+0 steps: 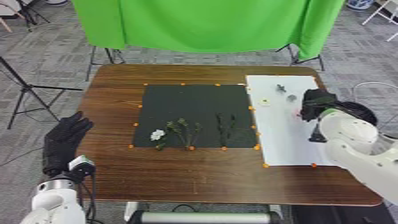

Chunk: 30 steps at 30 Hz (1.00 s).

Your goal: Arrange flowers

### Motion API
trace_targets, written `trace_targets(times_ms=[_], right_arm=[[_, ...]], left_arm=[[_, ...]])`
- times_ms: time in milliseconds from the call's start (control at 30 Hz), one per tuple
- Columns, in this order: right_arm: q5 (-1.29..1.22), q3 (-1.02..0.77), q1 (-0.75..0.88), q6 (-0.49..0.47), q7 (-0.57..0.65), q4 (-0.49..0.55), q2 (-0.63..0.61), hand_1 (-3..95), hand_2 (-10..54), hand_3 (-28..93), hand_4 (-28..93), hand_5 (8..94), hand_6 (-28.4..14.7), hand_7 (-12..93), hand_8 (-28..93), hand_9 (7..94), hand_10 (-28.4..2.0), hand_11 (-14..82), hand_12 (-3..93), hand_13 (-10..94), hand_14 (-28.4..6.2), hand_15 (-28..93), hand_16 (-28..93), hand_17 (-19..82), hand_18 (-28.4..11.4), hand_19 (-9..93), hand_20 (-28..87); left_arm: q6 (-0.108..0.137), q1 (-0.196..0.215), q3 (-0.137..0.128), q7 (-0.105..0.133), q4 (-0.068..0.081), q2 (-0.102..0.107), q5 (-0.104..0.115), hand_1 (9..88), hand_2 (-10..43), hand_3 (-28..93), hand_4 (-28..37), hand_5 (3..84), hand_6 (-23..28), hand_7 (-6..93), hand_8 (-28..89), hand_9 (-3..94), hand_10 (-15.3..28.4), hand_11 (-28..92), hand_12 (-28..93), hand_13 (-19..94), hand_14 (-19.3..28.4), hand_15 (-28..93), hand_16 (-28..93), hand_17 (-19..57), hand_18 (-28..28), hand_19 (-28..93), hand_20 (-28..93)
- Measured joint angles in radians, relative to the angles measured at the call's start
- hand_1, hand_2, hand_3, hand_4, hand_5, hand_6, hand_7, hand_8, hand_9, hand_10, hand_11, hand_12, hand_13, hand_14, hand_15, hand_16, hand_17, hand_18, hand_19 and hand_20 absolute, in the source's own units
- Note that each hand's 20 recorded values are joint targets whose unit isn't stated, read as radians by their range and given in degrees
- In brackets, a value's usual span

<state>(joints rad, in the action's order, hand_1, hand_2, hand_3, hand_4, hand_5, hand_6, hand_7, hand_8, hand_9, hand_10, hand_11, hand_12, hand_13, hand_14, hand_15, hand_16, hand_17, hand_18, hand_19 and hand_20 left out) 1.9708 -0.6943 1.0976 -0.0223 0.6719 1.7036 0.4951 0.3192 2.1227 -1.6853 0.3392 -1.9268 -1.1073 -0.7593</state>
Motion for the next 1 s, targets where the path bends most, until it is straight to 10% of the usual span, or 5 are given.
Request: trace_targets(times_ms=[1000], right_arm=[[0.121,0.203,-0.203,0.364,-0.155,0.146,0.000,53.5,-9.5,65,-11,85.6,-1.5,20,11,92.4,-10.6,27.8,30.6,94,-0.8,63,26,70,-10.5,93,50]], left_arm=[[0.005,0.008,-0.004,0.001,-0.009,-0.002,0.000,27.3,14.2,68,-28.3,52.9,4.6,13.2,-8,49.7,13.9,21,11,43,16.0,22,-3,14.4,9.5,4,20]])
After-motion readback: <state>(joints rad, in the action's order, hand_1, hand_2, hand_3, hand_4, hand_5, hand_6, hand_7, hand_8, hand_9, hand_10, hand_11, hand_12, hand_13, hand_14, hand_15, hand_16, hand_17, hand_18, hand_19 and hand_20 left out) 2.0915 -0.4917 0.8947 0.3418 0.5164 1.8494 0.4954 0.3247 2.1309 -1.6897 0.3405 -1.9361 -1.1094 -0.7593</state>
